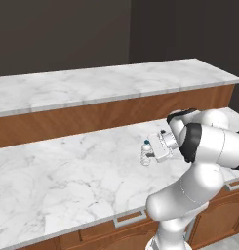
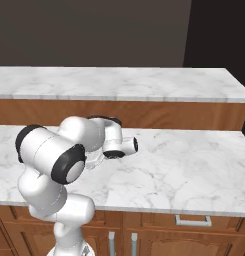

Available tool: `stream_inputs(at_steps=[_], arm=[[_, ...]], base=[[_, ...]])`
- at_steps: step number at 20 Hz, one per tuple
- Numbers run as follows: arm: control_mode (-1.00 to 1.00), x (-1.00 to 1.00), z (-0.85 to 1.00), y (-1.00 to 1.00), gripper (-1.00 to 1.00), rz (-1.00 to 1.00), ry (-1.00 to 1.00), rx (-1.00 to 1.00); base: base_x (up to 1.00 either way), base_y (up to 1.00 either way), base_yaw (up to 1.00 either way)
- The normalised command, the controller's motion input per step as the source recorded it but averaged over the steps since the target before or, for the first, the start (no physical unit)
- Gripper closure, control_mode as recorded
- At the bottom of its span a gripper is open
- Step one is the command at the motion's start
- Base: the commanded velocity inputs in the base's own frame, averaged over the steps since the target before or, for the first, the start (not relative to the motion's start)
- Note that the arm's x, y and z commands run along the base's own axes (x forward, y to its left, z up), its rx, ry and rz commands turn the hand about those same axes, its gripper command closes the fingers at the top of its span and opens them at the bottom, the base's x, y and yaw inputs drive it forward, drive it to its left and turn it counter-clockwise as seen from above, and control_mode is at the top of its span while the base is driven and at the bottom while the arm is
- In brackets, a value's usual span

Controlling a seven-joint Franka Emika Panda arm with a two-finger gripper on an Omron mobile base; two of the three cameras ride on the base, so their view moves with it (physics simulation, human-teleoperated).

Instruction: Place the drinks on the dining counter in a tight cluster.

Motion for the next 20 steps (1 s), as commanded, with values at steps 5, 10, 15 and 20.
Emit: stream_inputs(at_steps=[5,10,15,20], arm=[[-1.0,-0.02,0.03,0.0,1.0,0.0,0.02,0.01],[-1.0,-0.39,0.54,-0.03,1.0,-0.02,-0.02,0.09],[-1.0,-0.36,0.85,0.0,1.0,-0.04,0.04,0.06],[-1.0,-0.04,0.9,0.0,1.0,-0.01,0.31,0.0]], base=[[0.0,0.0,0.0],[0.0,0.0,0.0],[0.0,0.0,0.0],[0.0,0.0,0.0]])
